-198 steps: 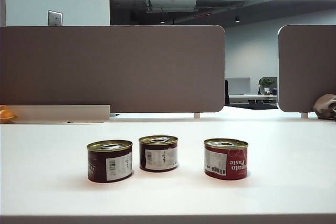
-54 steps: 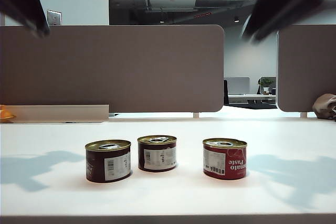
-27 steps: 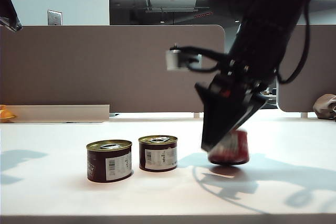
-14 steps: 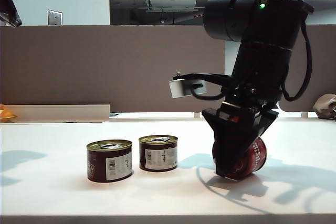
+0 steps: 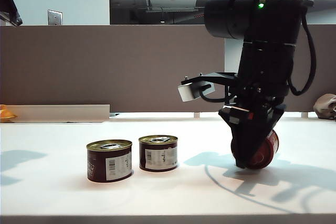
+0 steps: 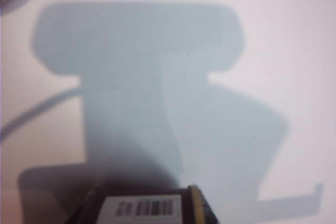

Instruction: Pick up the cans one by one and stack them together.

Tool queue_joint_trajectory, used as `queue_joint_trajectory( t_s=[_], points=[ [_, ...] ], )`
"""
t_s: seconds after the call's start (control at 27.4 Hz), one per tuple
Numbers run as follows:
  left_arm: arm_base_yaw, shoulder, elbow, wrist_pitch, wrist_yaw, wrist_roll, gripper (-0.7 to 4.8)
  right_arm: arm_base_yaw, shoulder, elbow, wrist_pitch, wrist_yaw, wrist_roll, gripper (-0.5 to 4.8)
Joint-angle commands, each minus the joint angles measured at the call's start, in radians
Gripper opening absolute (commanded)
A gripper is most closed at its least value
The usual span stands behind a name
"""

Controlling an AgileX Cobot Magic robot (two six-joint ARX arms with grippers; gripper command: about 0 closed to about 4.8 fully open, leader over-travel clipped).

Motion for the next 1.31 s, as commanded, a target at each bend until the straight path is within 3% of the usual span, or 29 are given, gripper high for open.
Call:
queue_joint_trajectory(
  t_s=[0.04,0.18,0.55,0.73,0.84,0.95,1.02,1.31],
  points=[
    [0.002,-0.003,0.003,0.014,0.004,-0.006,-0.06,0.002,-0.006,0.025,0.012,0.092,0.003,1.26],
    [0.001,-0.003,0.003,0.015,0.004,-0.006,-0.06,0.002,-0.003,0.042,0.011,0.203,-0.007,1.16],
    [0.001,-0.003,0.003,0.011,0.004,-0.017,-0.06,0.002,0.089,0.042,-0.037,0.335,-0.026,1.2],
    [0.001,-0.003,0.003,0.013,0.003,-0.016,-0.06,0.01,0.098,0.043,-0.042,0.34,-0.015,2.45],
    [0.001,-0.003,0.003,0.019,0.004,-0.017,-0.06,0.01,0.098,0.043,-0.062,0.342,0.019,2.57],
    [0.001,-0.003,0.003,0.021,0.003,-0.017,-0.06,0.01,0.098,0.043,-0.084,0.364,0.041,2.34],
    [0.001,-0.003,0.003,0.027,0.003,-0.017,-0.06,0.026,0.098,0.044,-0.108,0.415,0.042,1.46],
    [0.001,-0.003,0.003,0.041,0.005,-0.018,-0.06,0.097,0.098,0.05,-0.113,0.541,0.034,1.17]
  ],
)
